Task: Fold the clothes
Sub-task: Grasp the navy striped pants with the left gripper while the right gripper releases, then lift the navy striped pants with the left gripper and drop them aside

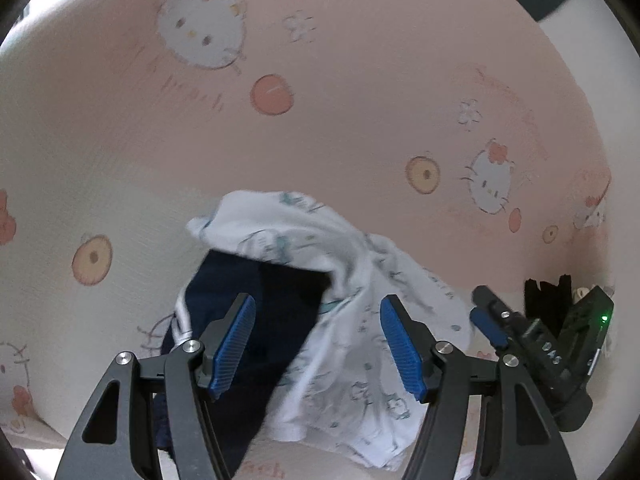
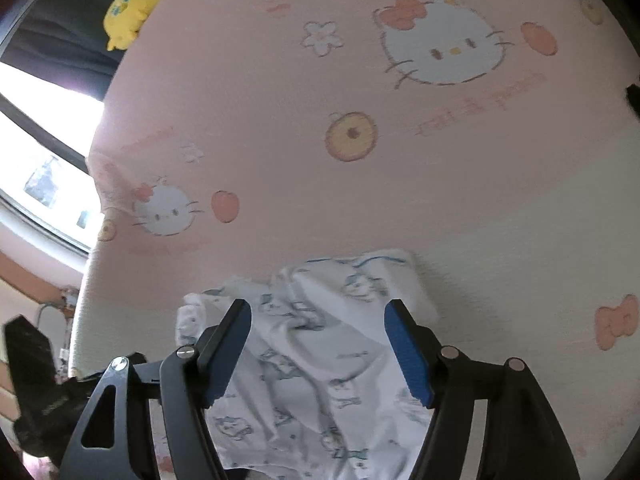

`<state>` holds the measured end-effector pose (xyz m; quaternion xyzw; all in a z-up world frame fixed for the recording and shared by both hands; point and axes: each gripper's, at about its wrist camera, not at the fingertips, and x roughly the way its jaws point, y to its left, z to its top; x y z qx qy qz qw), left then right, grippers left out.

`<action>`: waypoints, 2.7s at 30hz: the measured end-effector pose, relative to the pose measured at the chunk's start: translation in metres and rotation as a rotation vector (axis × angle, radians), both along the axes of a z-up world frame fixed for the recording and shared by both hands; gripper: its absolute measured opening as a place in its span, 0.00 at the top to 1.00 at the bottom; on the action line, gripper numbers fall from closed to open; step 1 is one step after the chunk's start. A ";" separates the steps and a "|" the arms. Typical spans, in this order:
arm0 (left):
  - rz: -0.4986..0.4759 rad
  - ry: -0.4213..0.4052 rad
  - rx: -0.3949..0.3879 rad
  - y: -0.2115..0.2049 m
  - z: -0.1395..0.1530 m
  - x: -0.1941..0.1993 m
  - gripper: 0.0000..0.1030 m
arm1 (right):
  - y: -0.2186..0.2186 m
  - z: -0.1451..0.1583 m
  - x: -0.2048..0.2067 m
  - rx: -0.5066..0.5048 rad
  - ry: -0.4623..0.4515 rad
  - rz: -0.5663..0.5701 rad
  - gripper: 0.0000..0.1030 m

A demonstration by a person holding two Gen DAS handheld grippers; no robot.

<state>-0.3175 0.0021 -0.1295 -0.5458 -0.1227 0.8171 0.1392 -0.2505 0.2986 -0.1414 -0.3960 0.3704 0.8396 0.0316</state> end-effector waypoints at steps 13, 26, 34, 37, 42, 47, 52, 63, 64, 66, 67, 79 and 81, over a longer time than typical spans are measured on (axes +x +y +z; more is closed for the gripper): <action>-0.041 -0.089 -0.080 -0.028 -0.040 -0.013 0.39 | -0.072 0.001 -0.031 -0.003 0.085 0.275 0.31; -0.050 -0.201 -0.069 -0.028 -0.089 -0.016 0.39 | -0.119 -0.039 -0.062 0.083 -0.074 0.391 0.31; -0.064 -0.131 -0.124 -0.019 -0.095 -0.006 0.39 | -0.119 -0.054 -0.066 0.049 -0.112 0.365 0.53; -0.062 -0.078 -0.140 -0.017 -0.094 0.002 0.42 | -0.127 -0.052 -0.066 0.124 -0.125 0.389 0.77; -0.110 0.001 -0.233 -0.007 -0.092 0.014 0.72 | -0.128 -0.048 -0.064 0.231 -0.159 0.375 0.88; -0.067 0.008 -0.267 -0.014 -0.085 0.015 0.78 | -0.108 -0.043 -0.060 0.248 -0.170 0.327 0.88; 0.010 0.014 -0.291 -0.042 -0.076 0.004 0.79 | -0.083 -0.036 -0.056 0.217 -0.184 0.260 0.88; 0.295 -0.025 -0.367 -0.141 -0.062 -0.005 0.79 | -0.049 -0.034 -0.047 0.199 -0.245 0.169 0.88; 0.311 -0.032 -0.366 -0.147 -0.061 -0.003 0.79 | -0.047 -0.034 -0.045 0.199 -0.251 0.164 0.88; 0.323 -0.035 -0.348 -0.156 -0.060 0.001 0.79 | -0.044 -0.035 -0.044 0.191 -0.259 0.155 0.88; 0.322 -0.031 -0.340 -0.155 -0.059 0.003 0.79 | -0.045 -0.036 -0.047 0.181 -0.258 0.153 0.88; 0.335 0.126 -0.015 -0.125 -0.010 0.014 0.41 | -0.049 -0.011 -0.020 0.066 -0.095 0.220 0.37; 0.332 0.129 0.008 -0.132 -0.004 0.012 0.40 | -0.050 -0.003 -0.012 0.046 -0.034 0.223 0.37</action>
